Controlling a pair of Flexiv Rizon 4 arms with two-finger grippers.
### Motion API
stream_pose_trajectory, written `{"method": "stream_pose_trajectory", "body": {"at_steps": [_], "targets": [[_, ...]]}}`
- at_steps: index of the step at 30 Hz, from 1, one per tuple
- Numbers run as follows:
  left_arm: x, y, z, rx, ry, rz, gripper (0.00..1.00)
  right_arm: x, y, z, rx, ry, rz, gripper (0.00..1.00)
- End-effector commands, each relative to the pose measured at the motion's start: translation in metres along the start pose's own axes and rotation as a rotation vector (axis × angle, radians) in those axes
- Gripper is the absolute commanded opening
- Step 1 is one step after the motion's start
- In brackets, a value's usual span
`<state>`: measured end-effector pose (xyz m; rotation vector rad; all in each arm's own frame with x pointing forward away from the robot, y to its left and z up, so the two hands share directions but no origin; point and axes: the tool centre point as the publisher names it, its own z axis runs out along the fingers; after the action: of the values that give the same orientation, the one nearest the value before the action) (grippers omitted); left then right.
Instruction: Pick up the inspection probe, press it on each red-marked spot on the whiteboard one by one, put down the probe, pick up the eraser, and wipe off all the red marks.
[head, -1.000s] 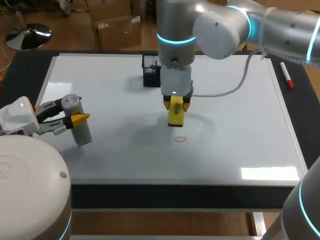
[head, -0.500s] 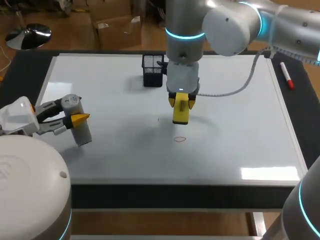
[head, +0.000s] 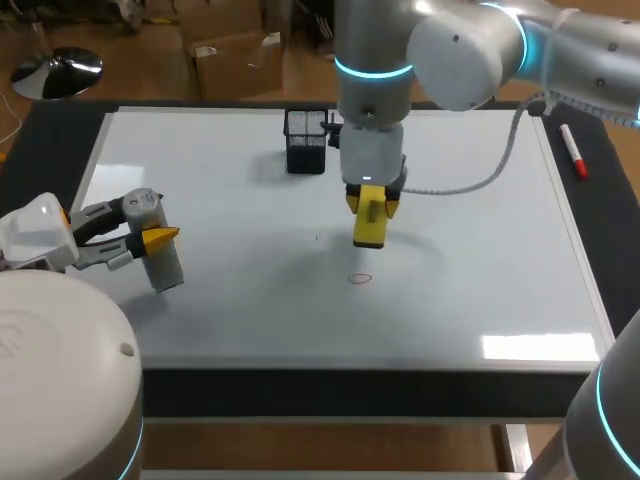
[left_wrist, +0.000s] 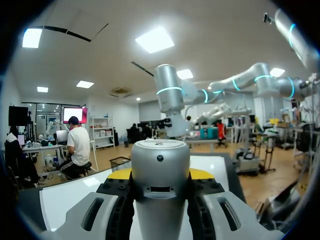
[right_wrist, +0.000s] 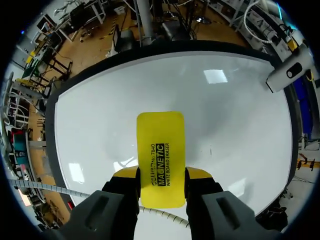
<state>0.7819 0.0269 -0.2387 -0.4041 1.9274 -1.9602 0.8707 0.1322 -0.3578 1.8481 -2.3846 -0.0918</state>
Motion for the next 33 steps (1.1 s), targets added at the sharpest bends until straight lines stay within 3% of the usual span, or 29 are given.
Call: {"method": "stream_pose_trajectory", "body": {"at_steps": [1,10,16,26,33], "targets": [[0.000,-0.001,0.000,0.001,0.000,0.001,0.00,0.034,-0.017,-0.009,-0.006,-0.003,0.050,0.00],[0.000,-0.001,0.000,0.001,0.000,0.001,0.00,0.113,-0.053,-0.010,-0.019,-0.031,0.252,0.00],[0.000,-0.001,0.000,0.001,0.000,0.001,0.00,0.158,-0.065,-0.007,-0.024,-0.064,0.366,0.00],[0.000,-0.001,0.000,0.001,0.000,0.001,0.00,0.207,-0.062,-0.002,-0.026,-0.110,0.489,0.00],[0.000,-0.001,0.000,0.001,0.000,0.001,0.00,0.218,-0.056,0.000,-0.034,-0.111,0.524,0.00]]}}
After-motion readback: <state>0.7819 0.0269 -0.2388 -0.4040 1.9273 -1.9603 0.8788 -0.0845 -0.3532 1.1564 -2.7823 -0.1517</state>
